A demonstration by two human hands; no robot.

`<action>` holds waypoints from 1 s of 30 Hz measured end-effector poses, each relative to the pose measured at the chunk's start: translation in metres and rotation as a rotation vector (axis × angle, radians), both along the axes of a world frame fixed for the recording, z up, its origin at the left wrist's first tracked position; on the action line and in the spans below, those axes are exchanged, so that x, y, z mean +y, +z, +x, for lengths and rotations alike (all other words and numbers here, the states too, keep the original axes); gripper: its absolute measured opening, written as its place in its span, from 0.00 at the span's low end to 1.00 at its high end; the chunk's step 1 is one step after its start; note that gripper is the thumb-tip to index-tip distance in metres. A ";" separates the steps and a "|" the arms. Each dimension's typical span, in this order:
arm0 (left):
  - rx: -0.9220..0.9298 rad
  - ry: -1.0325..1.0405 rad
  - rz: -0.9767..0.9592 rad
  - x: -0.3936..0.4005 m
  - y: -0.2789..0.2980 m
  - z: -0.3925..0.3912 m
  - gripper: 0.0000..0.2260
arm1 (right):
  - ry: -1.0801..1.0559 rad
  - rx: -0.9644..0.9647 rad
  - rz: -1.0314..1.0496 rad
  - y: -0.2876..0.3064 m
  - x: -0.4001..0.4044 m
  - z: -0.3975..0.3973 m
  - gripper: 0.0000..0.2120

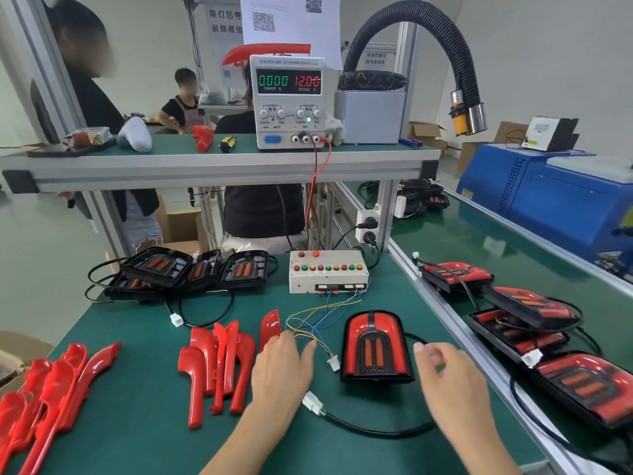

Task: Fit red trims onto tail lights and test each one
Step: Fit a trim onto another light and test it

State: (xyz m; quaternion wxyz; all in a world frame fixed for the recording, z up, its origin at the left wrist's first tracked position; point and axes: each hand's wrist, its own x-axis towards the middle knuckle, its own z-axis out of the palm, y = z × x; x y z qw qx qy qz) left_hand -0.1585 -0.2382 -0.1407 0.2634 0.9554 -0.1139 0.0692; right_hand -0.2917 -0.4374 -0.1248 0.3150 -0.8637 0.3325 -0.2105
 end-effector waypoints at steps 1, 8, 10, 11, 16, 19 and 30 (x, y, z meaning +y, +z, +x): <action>-0.017 0.000 -0.015 0.004 0.000 -0.008 0.18 | 0.000 0.048 0.136 0.002 -0.012 0.005 0.19; 0.257 -0.061 0.149 0.002 -0.016 -0.067 0.25 | 0.161 0.071 0.728 -0.011 -0.015 0.037 0.15; 0.244 -0.057 0.190 -0.006 -0.011 -0.072 0.18 | 0.168 0.018 0.741 -0.012 -0.011 0.037 0.15; 0.241 -0.059 0.205 -0.010 -0.010 -0.074 0.14 | 0.174 -0.009 0.728 -0.012 -0.010 0.033 0.15; 0.215 -0.023 0.149 -0.010 -0.008 -0.079 0.10 | 0.303 -0.142 0.693 -0.002 -0.014 -0.015 0.12; 0.058 -0.086 0.130 0.003 0.001 -0.075 0.07 | 0.436 -0.182 0.701 0.010 -0.025 -0.051 0.17; 0.309 -0.987 -0.037 -0.007 0.112 -0.010 0.05 | 0.716 0.140 0.133 0.062 0.005 -0.099 0.35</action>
